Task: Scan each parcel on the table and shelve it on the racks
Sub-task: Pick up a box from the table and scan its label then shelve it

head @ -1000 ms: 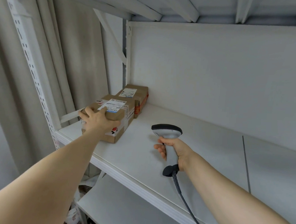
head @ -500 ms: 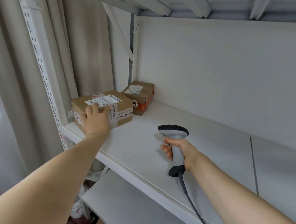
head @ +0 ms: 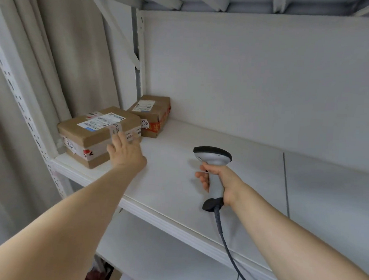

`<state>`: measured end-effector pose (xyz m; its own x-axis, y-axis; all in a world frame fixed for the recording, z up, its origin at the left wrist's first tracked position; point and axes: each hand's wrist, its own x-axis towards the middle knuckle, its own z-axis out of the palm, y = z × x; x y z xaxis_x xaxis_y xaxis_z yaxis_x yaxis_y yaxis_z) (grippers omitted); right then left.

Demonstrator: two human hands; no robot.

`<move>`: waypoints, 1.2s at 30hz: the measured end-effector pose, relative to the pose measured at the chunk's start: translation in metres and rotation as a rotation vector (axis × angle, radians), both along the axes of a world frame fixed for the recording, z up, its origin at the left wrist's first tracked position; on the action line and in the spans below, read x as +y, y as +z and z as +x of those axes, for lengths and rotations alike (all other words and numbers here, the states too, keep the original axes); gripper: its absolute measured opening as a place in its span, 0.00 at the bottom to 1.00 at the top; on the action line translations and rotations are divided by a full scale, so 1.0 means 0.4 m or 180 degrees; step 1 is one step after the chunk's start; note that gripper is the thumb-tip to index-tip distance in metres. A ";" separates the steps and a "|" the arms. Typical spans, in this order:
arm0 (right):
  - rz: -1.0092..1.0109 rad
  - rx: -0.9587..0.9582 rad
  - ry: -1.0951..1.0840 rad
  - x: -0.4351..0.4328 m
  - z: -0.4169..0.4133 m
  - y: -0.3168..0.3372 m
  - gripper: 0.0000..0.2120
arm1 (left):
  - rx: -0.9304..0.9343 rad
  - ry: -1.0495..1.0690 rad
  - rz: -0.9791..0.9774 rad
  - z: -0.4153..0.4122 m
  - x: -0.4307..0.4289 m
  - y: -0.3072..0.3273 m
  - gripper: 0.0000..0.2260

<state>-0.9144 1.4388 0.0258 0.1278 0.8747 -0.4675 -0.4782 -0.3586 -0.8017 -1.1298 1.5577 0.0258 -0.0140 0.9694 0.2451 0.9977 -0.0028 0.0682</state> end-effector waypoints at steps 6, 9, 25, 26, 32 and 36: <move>0.0038 0.0036 -0.0361 -0.161 0.140 0.012 0.06 | -0.0145 -0.0772 -0.0192 0.271 -0.168 -0.002 0.35; 0.0035 0.0070 -0.0606 -0.263 0.227 0.006 0.07 | -0.0209 -0.1128 -0.0263 0.403 -0.279 -0.006 0.36; -0.0062 -0.0073 -0.2329 -0.933 0.416 -0.070 0.03 | -0.0293 -0.3450 -0.0441 0.814 -0.858 -0.071 0.30; -0.0115 -0.0105 -0.2458 -0.984 0.413 -0.078 0.03 | -0.0317 -0.3609 -0.0487 0.827 -0.902 -0.081 0.30; -0.0233 -0.0177 -0.3275 -1.314 0.413 -0.104 0.07 | -0.0332 -0.4565 -0.0701 0.916 -1.195 -0.116 0.27; -0.0234 -0.0136 -0.3922 -1.548 0.439 -0.121 0.09 | -0.0321 -0.5127 -0.0851 0.988 -1.421 -0.115 0.27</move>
<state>-0.7389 0.8195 -0.0227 0.8641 0.1315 -0.4858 -0.5028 0.2677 -0.8219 -0.7345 0.9893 -0.0204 0.9903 0.0104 0.1384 -0.0318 -0.9538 0.2986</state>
